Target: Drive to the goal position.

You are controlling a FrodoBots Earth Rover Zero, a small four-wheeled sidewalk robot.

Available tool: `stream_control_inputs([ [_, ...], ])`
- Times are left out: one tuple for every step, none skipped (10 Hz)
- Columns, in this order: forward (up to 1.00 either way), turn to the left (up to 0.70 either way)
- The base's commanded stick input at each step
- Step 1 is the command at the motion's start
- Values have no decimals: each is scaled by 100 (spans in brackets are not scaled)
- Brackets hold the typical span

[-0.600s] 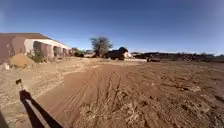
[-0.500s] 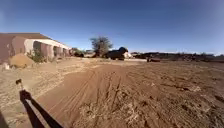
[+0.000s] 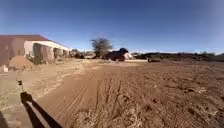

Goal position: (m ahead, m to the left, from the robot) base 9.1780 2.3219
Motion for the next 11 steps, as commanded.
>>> stream_control_inputs([
  [50,0],
  [50,0],
  [50,0],
  [50,0],
  [50,0],
  [50,0],
  [50,0],
  [50,0],
  [50,0],
  [50,0],
  [50,0],
])
